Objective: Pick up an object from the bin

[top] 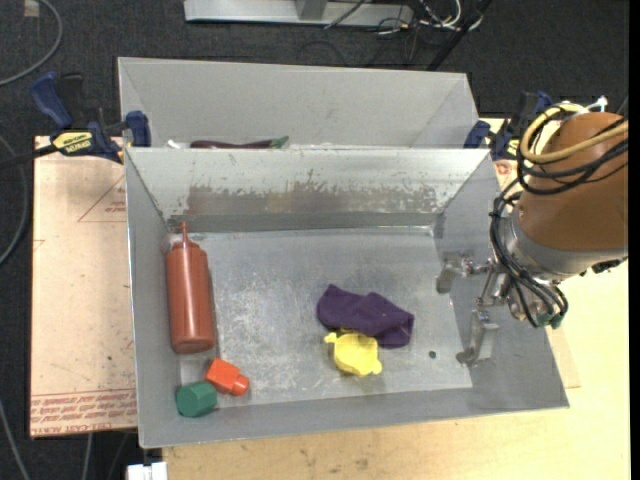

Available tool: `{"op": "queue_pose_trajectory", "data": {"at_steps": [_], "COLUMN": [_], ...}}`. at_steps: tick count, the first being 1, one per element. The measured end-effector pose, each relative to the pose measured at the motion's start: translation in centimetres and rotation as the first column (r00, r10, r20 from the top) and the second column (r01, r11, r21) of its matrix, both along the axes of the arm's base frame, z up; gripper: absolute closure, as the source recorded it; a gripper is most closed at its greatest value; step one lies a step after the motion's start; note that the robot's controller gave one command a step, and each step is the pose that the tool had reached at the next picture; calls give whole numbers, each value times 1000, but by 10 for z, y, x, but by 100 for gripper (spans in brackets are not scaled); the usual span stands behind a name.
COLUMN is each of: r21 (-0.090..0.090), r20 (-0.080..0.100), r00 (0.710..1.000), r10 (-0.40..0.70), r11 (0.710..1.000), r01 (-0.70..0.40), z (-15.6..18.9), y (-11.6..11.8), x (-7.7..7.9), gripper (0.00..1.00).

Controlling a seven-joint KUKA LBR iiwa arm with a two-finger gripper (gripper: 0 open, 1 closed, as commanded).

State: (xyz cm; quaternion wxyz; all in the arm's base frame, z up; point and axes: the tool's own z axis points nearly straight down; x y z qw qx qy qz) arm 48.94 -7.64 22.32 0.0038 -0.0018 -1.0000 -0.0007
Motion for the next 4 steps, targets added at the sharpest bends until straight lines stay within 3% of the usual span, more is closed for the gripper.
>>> {"op": "queue_pose_trajectory", "data": {"at_steps": [1,2,3,4], "r21": [-1,0,0,1], "r20": [8,10,-1,12], "r00": [1000,999,1000,980], "r10": [4,-37,-25,-198], "r11": [1000,999,1000,980], "r01": [-4,37,25,198], "z": [4,-65,-85,-72], "y": [1,30,52,60], "x": [1,13,9,26], "gripper": [0,0,0,0]}}
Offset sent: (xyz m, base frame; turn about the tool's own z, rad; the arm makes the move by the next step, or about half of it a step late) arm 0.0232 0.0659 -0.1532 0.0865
